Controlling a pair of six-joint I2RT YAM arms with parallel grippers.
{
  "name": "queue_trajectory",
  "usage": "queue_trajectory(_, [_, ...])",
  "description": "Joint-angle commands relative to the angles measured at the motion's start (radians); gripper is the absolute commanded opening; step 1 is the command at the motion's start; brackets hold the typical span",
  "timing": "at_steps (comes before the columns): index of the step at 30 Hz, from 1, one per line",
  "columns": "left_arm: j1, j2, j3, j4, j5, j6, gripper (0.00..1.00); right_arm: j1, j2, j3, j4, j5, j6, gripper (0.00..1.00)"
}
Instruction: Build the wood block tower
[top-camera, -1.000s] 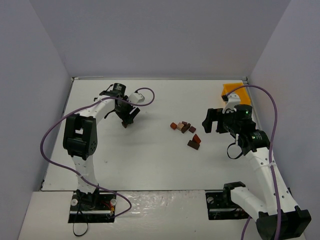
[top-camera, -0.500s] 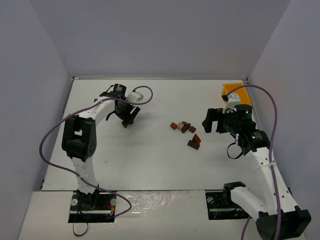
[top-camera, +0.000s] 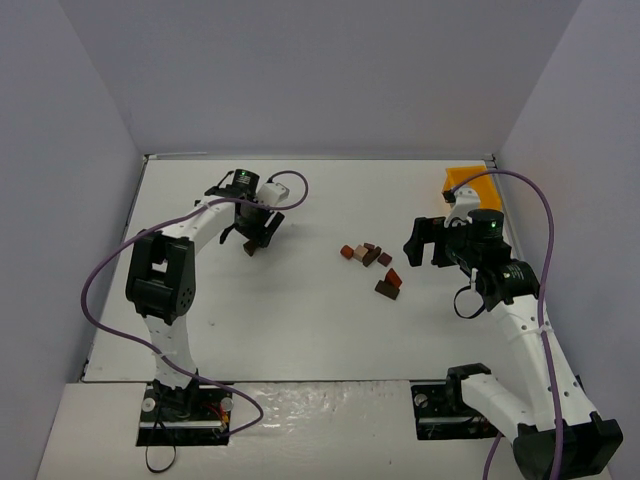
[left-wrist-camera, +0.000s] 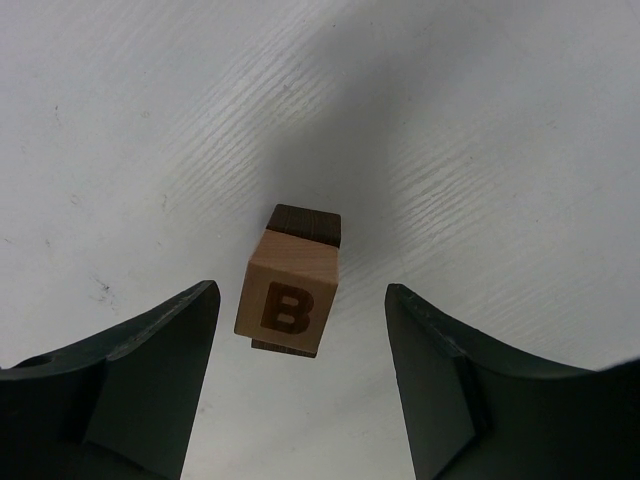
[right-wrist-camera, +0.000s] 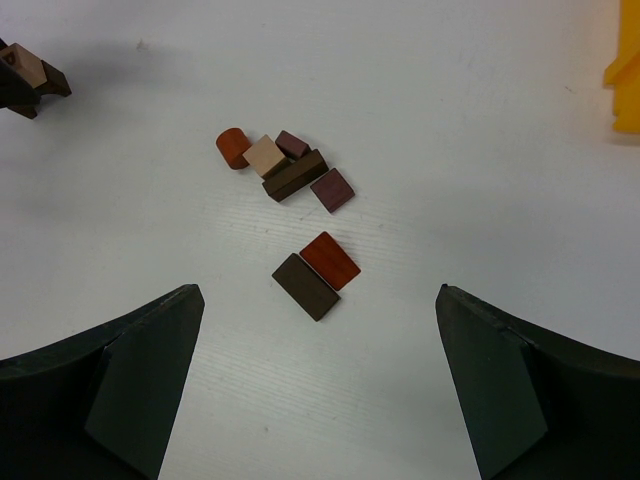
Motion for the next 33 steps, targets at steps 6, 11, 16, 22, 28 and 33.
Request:
queue_trajectory(6, [-0.003, -0.06, 0.013, 0.035, -0.012, -0.037, 0.63, 0.007, -0.01, 0.029, 0.05, -0.006, -0.011, 1.0])
queue_trajectory(11, [-0.003, -0.062, 0.009, 0.035, -0.016, -0.058, 0.61, 0.007, -0.011, 0.029, 0.05, -0.005, -0.011, 1.0])
queue_trajectory(16, [-0.003, -0.062, 0.007, 0.036, -0.026, -0.079, 0.57, 0.007, -0.01, 0.027, 0.051, -0.004, -0.01, 1.0])
queue_trajectory(22, [-0.004, -0.062, 0.006, 0.035, -0.038, -0.085, 0.55, 0.007, -0.009, 0.027, 0.051, -0.004, -0.011, 1.0])
queue_trajectory(28, [-0.003, -0.066, 0.005, 0.034, -0.039, -0.096, 0.51, 0.007, -0.009, 0.027, 0.051, -0.004, -0.011, 1.0])
queue_trajectory(33, [-0.005, -0.072, 0.002, 0.034, -0.04, -0.102, 0.49, 0.008, -0.012, 0.027, 0.051, -0.002, -0.011, 1.0])
